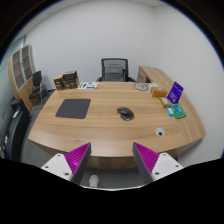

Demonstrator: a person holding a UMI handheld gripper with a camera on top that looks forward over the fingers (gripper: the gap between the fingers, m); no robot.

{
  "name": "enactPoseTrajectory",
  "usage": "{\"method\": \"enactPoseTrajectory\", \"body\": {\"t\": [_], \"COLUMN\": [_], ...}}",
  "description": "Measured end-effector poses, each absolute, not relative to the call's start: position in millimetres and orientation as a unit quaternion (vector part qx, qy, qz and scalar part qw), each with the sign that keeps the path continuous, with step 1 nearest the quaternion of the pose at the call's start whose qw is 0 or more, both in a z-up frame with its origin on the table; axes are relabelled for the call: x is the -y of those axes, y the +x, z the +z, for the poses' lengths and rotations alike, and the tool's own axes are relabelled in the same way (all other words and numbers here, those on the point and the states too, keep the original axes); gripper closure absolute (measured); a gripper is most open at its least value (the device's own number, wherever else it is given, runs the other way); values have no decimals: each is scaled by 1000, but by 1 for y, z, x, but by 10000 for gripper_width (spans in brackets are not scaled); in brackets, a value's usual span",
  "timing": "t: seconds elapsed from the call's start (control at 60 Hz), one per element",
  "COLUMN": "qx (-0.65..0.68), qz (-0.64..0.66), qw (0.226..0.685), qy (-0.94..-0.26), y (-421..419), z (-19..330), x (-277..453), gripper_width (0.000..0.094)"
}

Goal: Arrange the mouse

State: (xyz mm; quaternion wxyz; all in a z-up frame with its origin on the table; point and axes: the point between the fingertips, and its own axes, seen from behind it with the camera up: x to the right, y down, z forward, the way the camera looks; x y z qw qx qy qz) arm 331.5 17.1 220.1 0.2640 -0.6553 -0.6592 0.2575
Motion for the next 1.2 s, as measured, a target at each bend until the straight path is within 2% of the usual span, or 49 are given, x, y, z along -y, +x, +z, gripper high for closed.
{"method": "enactPoseTrajectory", "body": {"t": [0.217, 0.617, 0.817, 1.2], "qx": [666, 661, 655, 661], "qz": [259, 257, 259, 248], "qw": [281, 295, 309, 303], "qy": [-641, -640, -640, -640], "y": [322, 265, 209, 115], "z": [216, 173, 145, 80], "x": [-34, -76, -97, -121], "gripper_width": [84, 86, 87, 86]}}
